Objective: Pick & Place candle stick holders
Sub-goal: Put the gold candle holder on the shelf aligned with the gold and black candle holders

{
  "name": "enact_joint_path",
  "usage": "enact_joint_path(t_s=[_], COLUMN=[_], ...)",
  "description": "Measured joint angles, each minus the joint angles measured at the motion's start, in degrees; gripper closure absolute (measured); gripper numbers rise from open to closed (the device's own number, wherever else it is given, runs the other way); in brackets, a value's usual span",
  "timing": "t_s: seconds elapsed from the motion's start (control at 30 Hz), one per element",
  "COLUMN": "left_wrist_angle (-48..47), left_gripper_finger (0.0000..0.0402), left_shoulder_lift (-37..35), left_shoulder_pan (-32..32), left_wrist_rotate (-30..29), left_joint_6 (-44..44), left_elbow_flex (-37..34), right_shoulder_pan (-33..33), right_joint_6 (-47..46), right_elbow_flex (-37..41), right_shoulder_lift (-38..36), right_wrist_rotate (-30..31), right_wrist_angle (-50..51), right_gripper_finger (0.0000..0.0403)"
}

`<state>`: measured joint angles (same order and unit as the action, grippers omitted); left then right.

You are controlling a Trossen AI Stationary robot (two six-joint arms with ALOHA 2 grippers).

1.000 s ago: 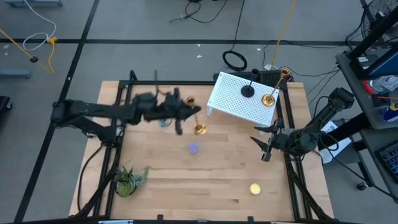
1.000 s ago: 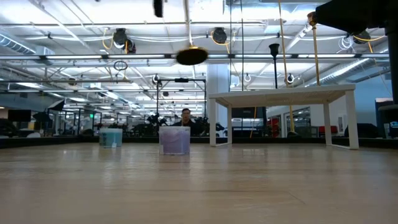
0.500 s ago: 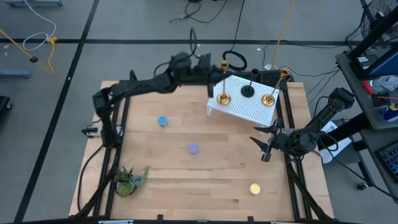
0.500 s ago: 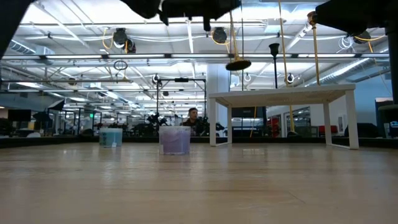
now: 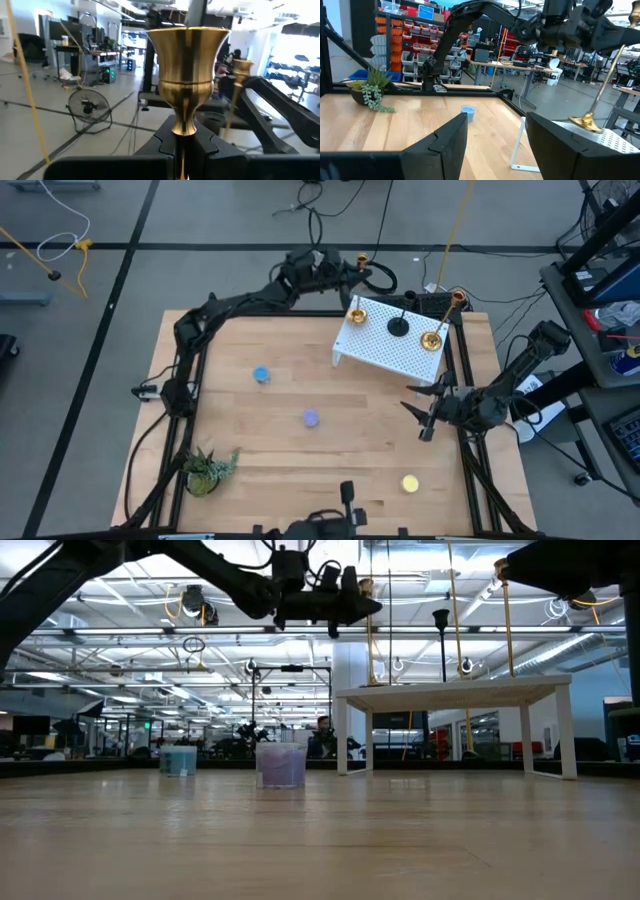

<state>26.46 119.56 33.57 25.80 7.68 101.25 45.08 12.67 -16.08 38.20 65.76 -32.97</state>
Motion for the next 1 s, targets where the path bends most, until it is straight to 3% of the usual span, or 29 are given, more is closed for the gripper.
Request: enact_joint_path(t_s=[0.13,0.5,1.0], left_wrist_angle=[0.7,1.9,3.4], left_gripper_finger=[0.0366,0.0387,0.0311], left_shoulder_lift=[0.3,0.9,2.1], left_shoulder_pan=[0.4,-1.4,-2.6], left_wrist_rotate=[-0.1,-0.3,-1.2], left_joint_6=[-1.4,-7.1,-9.7], left_elbow_flex=[0.0,0.0,0.0], right_shoulder_pan=[0.0,0.0,0.0], right_joint_6=[0.0,0.1,0.0], right_elbow_flex=[0.0,0.0,0.0], right_shoulder_lift=[0.5,0.6,0.6], right_wrist_rotate=[0.0,0.1,0.1], right_wrist_angle=[0.0,0.0,-0.2], right_gripper_finger=[0.0207,0.0207,0.0207])
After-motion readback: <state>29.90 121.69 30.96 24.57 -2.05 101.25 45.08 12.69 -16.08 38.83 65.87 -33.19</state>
